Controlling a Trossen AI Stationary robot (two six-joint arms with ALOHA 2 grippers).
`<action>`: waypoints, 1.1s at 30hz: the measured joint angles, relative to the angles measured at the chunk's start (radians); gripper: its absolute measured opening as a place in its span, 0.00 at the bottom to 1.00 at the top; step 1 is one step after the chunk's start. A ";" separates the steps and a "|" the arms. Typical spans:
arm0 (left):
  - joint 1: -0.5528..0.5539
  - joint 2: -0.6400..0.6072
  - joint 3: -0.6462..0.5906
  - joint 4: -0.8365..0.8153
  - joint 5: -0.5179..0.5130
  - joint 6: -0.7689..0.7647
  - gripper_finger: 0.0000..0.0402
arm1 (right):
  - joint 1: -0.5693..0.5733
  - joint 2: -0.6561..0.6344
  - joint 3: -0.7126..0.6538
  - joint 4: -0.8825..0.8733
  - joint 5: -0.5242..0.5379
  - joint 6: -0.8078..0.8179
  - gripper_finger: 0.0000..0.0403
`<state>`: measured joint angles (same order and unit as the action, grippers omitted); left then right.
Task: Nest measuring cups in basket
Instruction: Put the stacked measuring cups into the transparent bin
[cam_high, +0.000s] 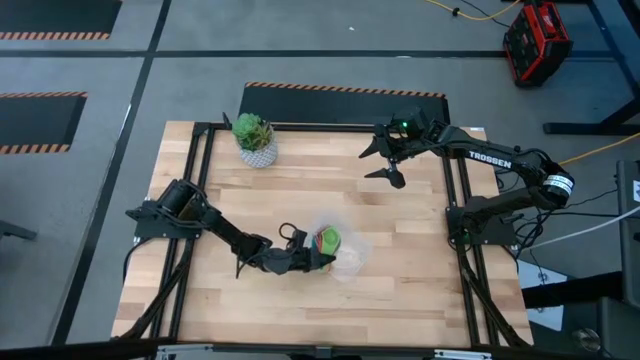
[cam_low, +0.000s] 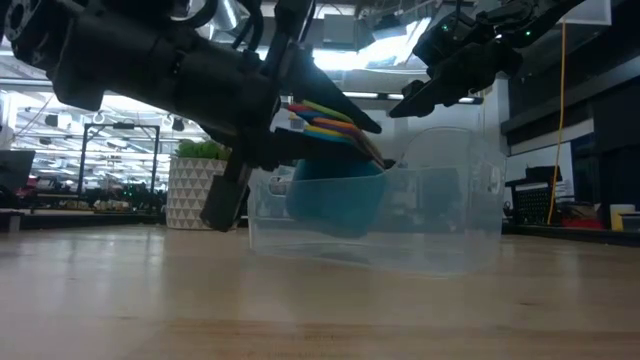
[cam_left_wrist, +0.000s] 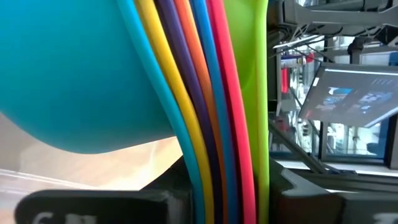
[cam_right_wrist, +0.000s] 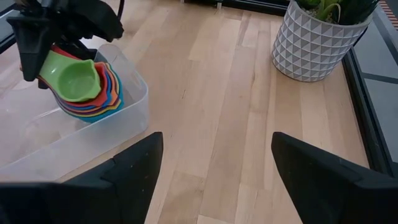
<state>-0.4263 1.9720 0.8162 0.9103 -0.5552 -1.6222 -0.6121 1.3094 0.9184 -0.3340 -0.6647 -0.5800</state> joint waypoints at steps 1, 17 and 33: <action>0.001 0.000 0.000 -0.001 0.000 0.000 0.20 | 0.000 0.000 0.000 0.000 0.000 0.000 0.76; 0.055 -0.001 0.000 -0.010 0.168 -0.021 0.29 | 0.000 0.000 0.000 0.000 0.000 0.000 0.76; 0.066 -0.004 0.003 -0.005 0.208 -0.020 0.44 | 0.000 0.000 0.000 0.000 0.000 0.000 0.76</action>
<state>-0.3599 1.9682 0.8192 0.9054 -0.3473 -1.6424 -0.6121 1.3094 0.9184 -0.3340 -0.6643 -0.5800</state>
